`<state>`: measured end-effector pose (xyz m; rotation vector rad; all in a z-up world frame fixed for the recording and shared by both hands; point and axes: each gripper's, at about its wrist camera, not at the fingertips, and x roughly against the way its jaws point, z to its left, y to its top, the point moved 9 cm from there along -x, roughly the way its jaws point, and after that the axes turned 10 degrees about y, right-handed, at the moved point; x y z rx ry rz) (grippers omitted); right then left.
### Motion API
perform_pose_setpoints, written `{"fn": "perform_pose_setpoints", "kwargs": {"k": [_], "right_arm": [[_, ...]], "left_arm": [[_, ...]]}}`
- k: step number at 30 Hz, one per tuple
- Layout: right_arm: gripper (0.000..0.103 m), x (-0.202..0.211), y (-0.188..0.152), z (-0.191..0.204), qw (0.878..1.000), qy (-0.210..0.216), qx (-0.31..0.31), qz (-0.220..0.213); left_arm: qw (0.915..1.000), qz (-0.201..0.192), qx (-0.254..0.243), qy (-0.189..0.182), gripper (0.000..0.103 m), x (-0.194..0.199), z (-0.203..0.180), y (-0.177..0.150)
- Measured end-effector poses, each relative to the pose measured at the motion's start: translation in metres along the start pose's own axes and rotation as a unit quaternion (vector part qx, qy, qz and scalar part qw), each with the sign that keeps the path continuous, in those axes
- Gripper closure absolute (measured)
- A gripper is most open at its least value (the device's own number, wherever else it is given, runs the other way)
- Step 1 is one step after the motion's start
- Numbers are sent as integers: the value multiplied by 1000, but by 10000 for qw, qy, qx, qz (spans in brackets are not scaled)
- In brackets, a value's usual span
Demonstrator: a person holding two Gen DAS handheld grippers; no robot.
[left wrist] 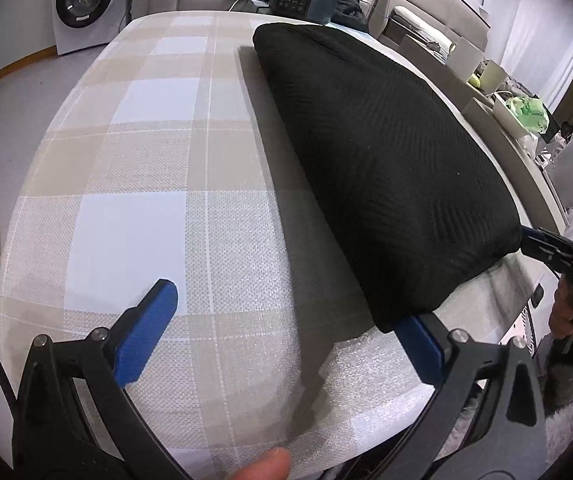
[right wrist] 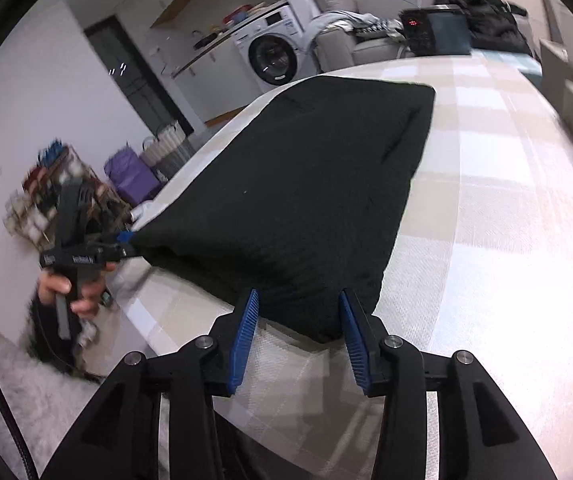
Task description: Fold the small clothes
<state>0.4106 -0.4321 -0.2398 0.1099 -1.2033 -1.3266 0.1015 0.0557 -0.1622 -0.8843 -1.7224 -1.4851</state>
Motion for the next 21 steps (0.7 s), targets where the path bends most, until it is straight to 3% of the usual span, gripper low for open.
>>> {"fn": "perform_pose_setpoints", "kwargs": {"k": [11, 12, 13, 14, 18, 21], "right_arm": [[60, -16, -5, 4, 9939, -370, 897, 522], [64, -18, -4, 4, 9928, -447, 1000, 494], [81, -17, -3, 5, 9909, -520, 1174, 410], [88, -15, -2, 7, 9901, -497, 1265, 361], [93, 4, 2, 14, 9885, -355, 1459, 176], [93, 4, -4, 5, 9872, -468, 1465, 417]], "left_arm": [[9999, -4, 93, -103, 1, -2, 0, 3], [9999, -4, 104, -107, 1, -2, 0, 3], [9999, -1, 111, -112, 1, -2, 1, 4], [9999, 0, 118, -118, 1, -3, 1, 4], [9999, -9, 88, -84, 1, -3, 3, 4], [9999, -24, 62, -103, 1, -4, 5, 5]]}}
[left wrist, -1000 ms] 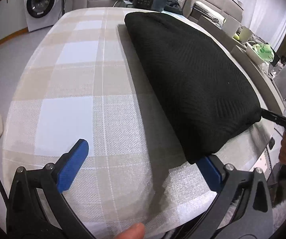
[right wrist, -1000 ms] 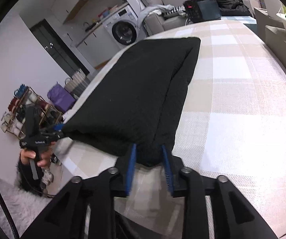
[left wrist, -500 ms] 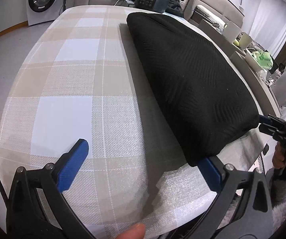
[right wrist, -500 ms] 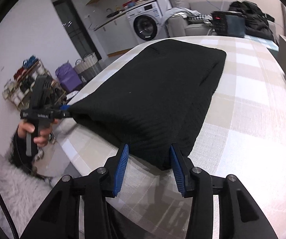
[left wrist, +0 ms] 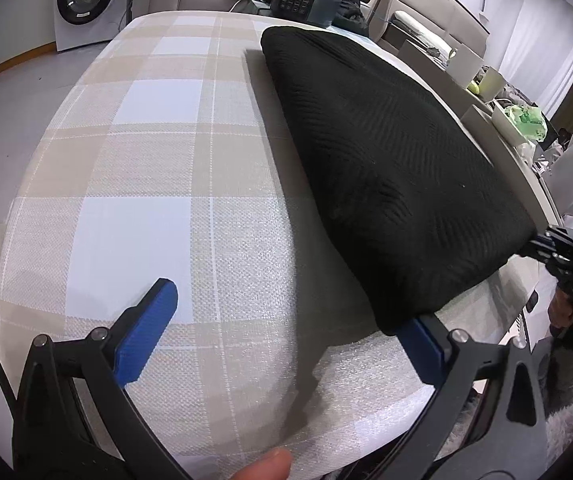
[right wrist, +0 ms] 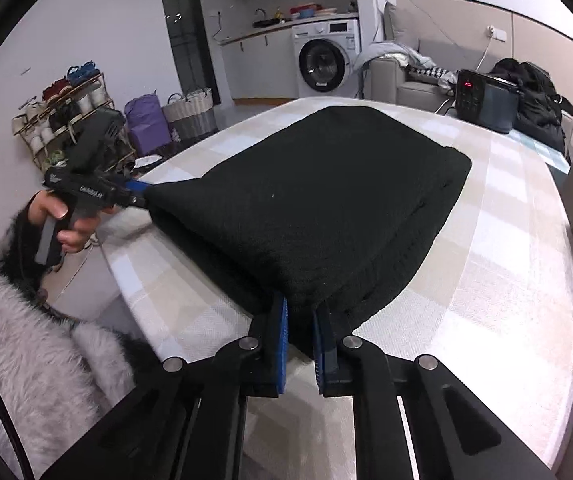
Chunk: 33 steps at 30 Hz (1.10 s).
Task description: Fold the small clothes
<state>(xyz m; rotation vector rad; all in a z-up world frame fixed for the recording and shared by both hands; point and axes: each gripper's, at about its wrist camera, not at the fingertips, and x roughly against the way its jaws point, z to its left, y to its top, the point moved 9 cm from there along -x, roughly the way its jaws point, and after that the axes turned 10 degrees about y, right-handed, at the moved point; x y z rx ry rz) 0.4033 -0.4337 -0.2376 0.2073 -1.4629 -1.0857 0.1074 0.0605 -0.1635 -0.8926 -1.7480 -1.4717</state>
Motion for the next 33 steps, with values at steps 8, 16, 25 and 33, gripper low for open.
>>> {"fn": "perform_pose_setpoints", "kwargs": {"k": [8, 16, 25, 33], "right_arm": [[83, -9, -19, 0, 9971, -497, 138, 559], [67, 24, -11, -5, 9922, 242, -1178, -341], [78, -9, -2, -26, 9741, 547, -2126, -537], [90, -9, -9, -15, 9884, 190, -1502, -89]], "left_arm": [[9994, -2, -307, 131, 1, -1, 1, -5], [9968, -216, -159, -748, 1, 25, 7, -9], [9929, -394, 364, -1061, 1, 14, -24, 27], [9944, -107, -551, -900, 1, -7, -58, 6]]}}
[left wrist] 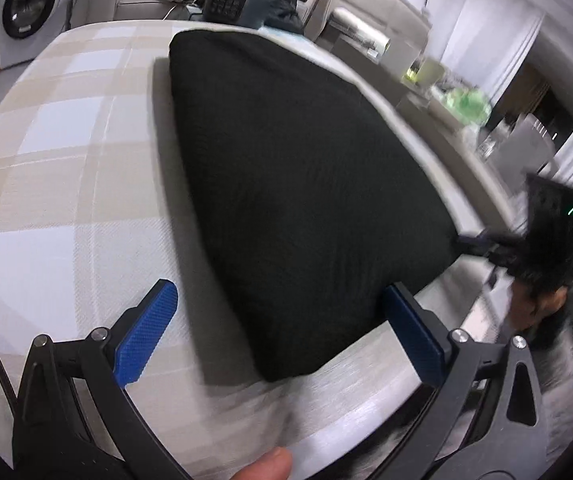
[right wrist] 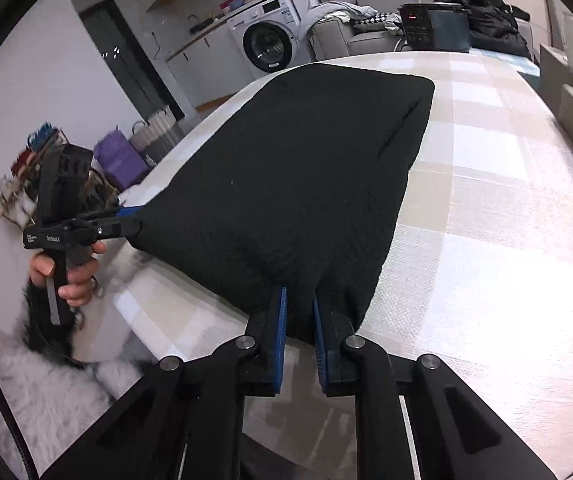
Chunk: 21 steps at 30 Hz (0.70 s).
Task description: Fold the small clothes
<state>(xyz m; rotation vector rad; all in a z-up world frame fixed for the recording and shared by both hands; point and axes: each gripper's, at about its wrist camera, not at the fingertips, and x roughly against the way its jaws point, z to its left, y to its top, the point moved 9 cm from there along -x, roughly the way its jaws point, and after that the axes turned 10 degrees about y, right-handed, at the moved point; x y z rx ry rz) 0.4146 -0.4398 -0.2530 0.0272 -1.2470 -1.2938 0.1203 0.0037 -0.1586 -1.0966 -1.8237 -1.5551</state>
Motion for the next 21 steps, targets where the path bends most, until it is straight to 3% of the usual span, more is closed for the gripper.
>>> {"fn": "perform_pose_setpoints", "kwargs": {"k": [4, 7, 12, 16, 19, 21], "right_arm": [[83, 5, 4, 1, 9998, 32, -166, -144], [77, 21, 15, -3, 9978, -82, -341, -570], [75, 19, 38, 42, 9932, 74, 110, -1154], [75, -21, 44, 72, 9920, -154, 524, -1142], [75, -49, 38, 73, 9947, -270, 571, -807], [75, -56, 31, 68, 9930, -598, 800, -631]], "left_arm": [[9999, 14, -81, 110, 1, 2, 3, -4], [9998, 8, -70, 208, 1, 5, 7, -6], [9995, -298, -53, 130, 1, 21, -4, 13], [9986, -528, -73, -27, 1, 25, -23, 28], [9980, -512, -343, 161, 1, 12, -33, 25], [9971, -370, -486, 457, 1, -2, -31, 17]]}}
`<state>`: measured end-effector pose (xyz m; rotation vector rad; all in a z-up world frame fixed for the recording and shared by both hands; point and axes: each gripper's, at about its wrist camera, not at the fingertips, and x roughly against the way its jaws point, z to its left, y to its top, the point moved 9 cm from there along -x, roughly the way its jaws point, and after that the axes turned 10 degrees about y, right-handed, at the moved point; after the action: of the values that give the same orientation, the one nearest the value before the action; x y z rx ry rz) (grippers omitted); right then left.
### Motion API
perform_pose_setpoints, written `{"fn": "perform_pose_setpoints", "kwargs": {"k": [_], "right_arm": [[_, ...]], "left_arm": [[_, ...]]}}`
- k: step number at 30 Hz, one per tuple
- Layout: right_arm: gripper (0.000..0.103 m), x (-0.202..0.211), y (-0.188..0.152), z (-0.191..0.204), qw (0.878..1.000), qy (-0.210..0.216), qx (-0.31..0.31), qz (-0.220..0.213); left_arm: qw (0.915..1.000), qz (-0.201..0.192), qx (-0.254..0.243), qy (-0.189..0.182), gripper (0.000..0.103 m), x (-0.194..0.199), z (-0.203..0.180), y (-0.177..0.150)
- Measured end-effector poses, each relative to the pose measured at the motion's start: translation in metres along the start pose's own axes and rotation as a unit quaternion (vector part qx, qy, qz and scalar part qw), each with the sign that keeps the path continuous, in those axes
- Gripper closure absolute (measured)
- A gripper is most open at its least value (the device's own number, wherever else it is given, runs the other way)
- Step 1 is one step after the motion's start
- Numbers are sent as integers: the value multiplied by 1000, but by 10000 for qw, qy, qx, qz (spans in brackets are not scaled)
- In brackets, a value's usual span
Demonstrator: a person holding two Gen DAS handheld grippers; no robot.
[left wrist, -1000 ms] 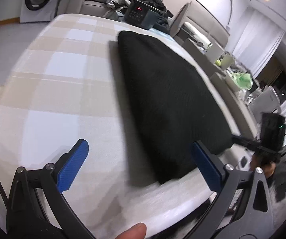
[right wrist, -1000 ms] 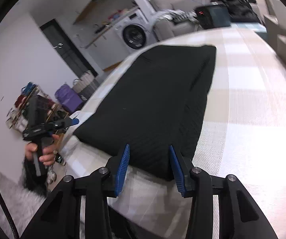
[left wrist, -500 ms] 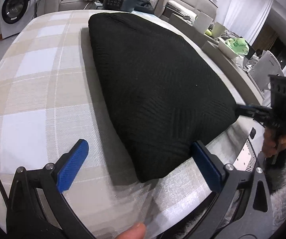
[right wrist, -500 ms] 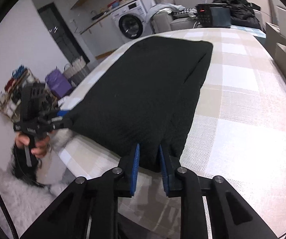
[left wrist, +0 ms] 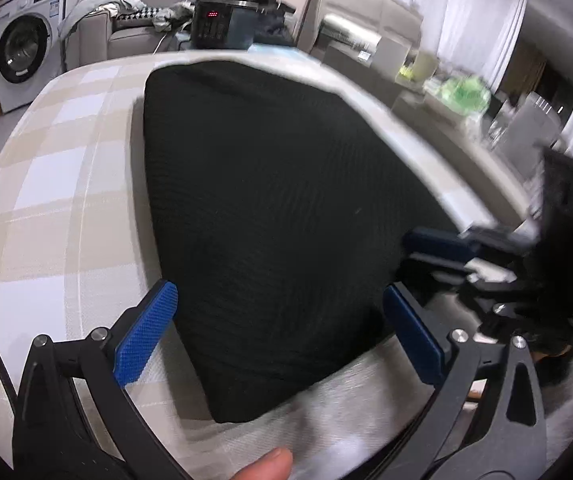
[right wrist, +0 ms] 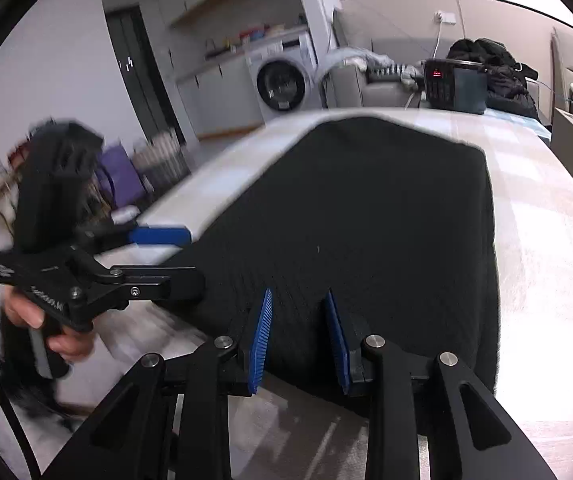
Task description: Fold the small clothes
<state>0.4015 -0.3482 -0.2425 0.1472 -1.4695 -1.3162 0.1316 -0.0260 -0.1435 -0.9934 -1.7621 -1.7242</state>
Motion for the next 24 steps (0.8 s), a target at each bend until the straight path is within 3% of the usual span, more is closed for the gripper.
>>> {"fn": "perform_pose_setpoints", "kwargs": {"k": [2, 9, 15, 18, 24], "right_arm": [[75, 3, -7, -1, 9994, -188, 274, 89], [76, 36, -26, -19, 9976, -471, 421, 297], [76, 48, -32, -33, 9985, -377, 202, 345], [76, 56, -20, -37, 9993, -368, 28, 114], [76, 37, -19, -54, 9976, -618, -245, 203]], "left_arm": [[9997, 69, -115, 205, 1, -6, 3, -8], [9997, 179, 17, 150, 1, -4, 25, -25], [9996, 182, 144, 179, 1, 10, 43, -28], [9995, 18, 303, 126, 1, 19, 49, -21], [9983, 129, 518, 227, 1, 7, 64, -27]]}}
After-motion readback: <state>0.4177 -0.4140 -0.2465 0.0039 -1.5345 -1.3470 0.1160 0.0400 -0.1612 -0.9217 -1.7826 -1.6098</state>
